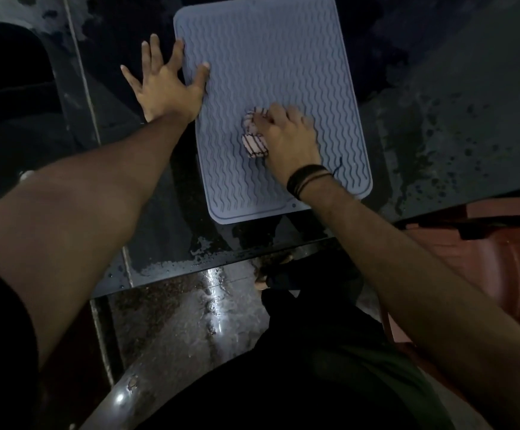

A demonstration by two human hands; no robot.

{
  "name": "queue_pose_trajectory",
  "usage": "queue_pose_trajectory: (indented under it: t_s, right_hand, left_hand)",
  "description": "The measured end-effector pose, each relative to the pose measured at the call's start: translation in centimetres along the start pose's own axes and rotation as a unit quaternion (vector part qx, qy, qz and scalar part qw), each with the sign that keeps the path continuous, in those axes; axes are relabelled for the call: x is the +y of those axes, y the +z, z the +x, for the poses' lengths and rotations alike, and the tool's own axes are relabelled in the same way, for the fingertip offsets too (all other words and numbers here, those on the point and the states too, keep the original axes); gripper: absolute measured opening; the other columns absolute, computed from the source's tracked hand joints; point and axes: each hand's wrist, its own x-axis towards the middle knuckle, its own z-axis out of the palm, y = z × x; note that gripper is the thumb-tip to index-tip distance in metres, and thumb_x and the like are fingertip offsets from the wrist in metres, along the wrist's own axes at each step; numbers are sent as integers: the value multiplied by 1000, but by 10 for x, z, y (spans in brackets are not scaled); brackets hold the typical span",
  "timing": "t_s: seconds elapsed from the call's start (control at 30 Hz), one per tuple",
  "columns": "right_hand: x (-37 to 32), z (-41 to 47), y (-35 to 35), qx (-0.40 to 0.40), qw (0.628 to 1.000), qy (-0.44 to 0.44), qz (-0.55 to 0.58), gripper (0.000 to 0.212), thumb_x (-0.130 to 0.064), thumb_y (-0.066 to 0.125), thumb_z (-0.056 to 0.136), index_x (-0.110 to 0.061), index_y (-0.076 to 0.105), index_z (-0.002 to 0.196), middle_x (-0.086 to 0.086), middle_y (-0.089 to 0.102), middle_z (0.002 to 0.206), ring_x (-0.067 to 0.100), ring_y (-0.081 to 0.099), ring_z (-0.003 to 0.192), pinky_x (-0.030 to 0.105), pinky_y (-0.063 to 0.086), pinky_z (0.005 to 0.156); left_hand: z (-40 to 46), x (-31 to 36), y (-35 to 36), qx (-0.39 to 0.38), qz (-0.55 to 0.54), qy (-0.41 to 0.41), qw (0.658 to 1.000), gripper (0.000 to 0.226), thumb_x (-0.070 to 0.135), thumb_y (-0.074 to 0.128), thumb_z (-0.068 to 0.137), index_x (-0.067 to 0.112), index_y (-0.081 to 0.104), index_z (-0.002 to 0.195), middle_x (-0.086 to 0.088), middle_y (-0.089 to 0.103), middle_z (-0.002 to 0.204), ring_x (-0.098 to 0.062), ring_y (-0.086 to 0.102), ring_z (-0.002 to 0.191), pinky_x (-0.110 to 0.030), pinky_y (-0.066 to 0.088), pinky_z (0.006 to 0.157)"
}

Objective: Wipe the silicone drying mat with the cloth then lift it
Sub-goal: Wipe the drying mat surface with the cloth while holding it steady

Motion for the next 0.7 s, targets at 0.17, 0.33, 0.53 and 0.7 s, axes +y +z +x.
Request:
queue_pose_trajectory:
  t_s: [0.17, 0.33, 0.53, 0.7]
  right_hand:
    - [4, -60, 7, 12, 1000, -4, 0, 56, -13, 64, 80, -16, 49, 134, 10, 40, 138, 32, 41, 120, 45, 39, 96]
    - [22, -116, -7, -79, 996, -5, 30, 54, -12, 62, 78, -24, 56, 130, 6, 49, 126, 28, 45, 115, 40, 41, 94]
    - [23, -61, -25, 77, 994, 5, 73, 49, -17, 69, 77, -22, 60, 126, 9, 53, 123, 30, 48, 115, 42, 40, 95]
    - [11, -33, 1, -4, 1000, -12, -4, 67, -17, 64, 84, -19, 37, 145, 11, 36, 144, 32, 36, 129, 45, 34, 105]
  left_hand:
    - [-2, 0, -1, 3, 12, -2, 1000, 77, 78, 25, 90, 38, 30, 157, -5, 15, 170, -22, 7, 158, -66, -4, 121]
    - [-2, -1, -1, 6, -2, 3, 1000, 78, 79, 25, 90, 39, 30, 157, -4, 14, 170, -22, 6, 158, -67, -6, 120]
    - [1, -5, 3, 5, 0, 9, 1000, 84, 84, 24, 87, 38, 30, 158, -6, 14, 170, -23, 6, 158, -68, -7, 119]
    - [0, -4, 3, 5, 1, 8, 1000, 87, 87, 25, 85, 40, 29, 158, -4, 13, 170, -22, 6, 158, -68, -9, 118]
